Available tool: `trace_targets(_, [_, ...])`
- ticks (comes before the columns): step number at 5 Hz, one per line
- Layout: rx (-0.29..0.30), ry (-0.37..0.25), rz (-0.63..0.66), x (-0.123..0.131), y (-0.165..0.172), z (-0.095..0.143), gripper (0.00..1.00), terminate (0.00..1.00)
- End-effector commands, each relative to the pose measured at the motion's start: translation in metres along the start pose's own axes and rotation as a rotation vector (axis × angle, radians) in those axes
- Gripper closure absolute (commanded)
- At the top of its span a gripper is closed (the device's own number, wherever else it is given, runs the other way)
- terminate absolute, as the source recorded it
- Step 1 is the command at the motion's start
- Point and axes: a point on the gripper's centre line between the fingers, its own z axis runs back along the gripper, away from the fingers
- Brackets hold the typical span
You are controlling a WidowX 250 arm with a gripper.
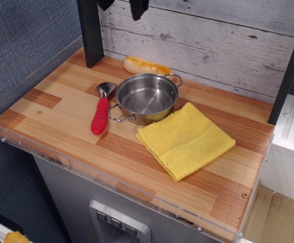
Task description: PICK UP THE VESSEL AND PUT ANOTHER SIDE OF THE TABLE
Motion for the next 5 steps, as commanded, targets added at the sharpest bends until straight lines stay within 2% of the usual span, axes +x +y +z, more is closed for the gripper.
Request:
trace_targets(1, [0.003, 0.004, -0.04, -0.014, -0.005, -0.004, 0.0, 0.0])
trace_targets(3, [-0.055, 0.11, -0.063, -0.019, -0.002, -0.058, 0.0, 0.0])
trace_targets(4, [-0.068, 0.113, -0.089, -0.015, -0.001, -0.078, 0.0, 0.0])
trace_targets(5, [-0.106, 0.116, -0.121, -0.009, -0.006, -0.097, 0.0, 0.0])
